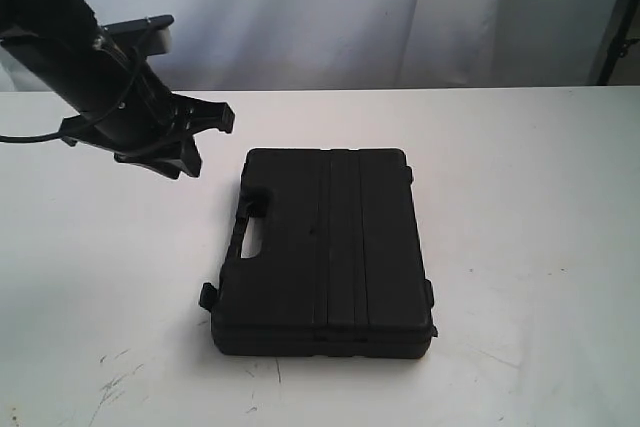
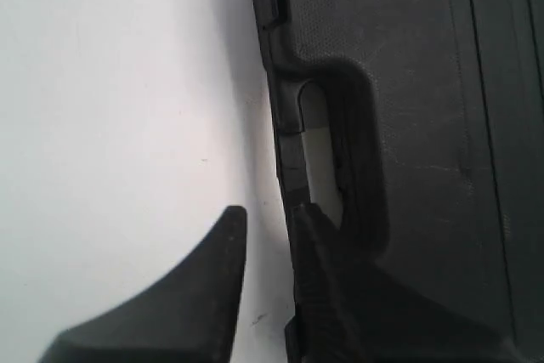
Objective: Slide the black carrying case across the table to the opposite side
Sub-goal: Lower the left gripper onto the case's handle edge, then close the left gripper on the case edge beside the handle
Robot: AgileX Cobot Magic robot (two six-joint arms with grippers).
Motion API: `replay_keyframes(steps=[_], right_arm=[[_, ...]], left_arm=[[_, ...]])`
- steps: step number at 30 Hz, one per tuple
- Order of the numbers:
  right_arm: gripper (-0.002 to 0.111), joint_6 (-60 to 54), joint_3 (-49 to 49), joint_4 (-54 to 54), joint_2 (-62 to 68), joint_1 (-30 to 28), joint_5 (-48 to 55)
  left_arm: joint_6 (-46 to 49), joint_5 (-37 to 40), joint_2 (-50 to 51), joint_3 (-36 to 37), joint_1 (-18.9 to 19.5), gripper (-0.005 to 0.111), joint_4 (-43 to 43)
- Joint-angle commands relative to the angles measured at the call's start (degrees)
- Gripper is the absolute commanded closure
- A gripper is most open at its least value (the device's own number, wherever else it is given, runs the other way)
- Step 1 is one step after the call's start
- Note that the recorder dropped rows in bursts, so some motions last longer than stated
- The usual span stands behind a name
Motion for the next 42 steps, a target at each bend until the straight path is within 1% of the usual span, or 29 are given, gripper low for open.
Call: replay_keyframes(steps=[1, 5, 9, 10, 11, 13, 14, 19, 22, 29, 34, 42], right_arm=[[0.108, -0.24, 0.22, 0.18, -0.36, -0.18, 0.14], [0.108, -0.24, 0.22, 0.18, -0.36, -0.18, 0.14], [0.108, -0.24, 0.22, 0.18, -0.36, -0.18, 0.14], [0.108, -0.24, 0.22, 0.18, -0.36, -0.18, 0.14], [0.108, -0.24, 0.22, 0.18, -0.36, -0.18, 0.14], [0.108, -0.24, 0.22, 0.18, -0.36, -0.18, 0.14], [0.108, -0.24, 0.22, 0.18, -0.36, -0.18, 0.14], [0.108, -0.24, 0.22, 0.18, -0.36, -0.18, 0.14], [0.108, -0.24, 0.22, 0.18, -0.36, -0.18, 0.14], [0.108, -0.24, 0.22, 0.18, -0.36, -0.18, 0.14], [0.108, -0.24, 0.22, 0.18, -0.36, -0.18, 0.14], [0.108, -0.24, 0.22, 0.18, -0.36, -0.18, 0.14]], left_arm=[[-0.86, 1.69, 4.13, -2.79, -0.34, 0.075, -1.12], [-1.77, 2.58, 7.79, -4.65, -0.34, 0.074, -1.96], [-2.26, 2.26, 10.06, -4.64, -0.34, 0.073, -2.49], [-2.26, 2.40, 10.49, -4.64, -0.34, 0.072, -2.87], [-2.26, 2.51, 11.40, -4.64, -0.34, 0.065, -3.89], [-2.14, 2.64, 12.38, -4.64, -0.45, 0.059, -4.62], [-2.14, 2.64, 12.51, -4.64, -0.58, 0.057, -4.66], [-2.03, 0.84, 13.81, -4.64, -1.92, 0.061, -4.14], [-2.03, 0.39, 14.85, -4.64, -2.57, 0.061, -3.94], [-1.77, -1.01, 17.45, -4.64, -2.70, 0.061, -3.81], [-1.77, -3.36, 18.01, -4.64, -2.70, 0.061, -3.26], [-1.77, -3.59, 19.63, -4.64, -2.70, 0.061, -3.26]])
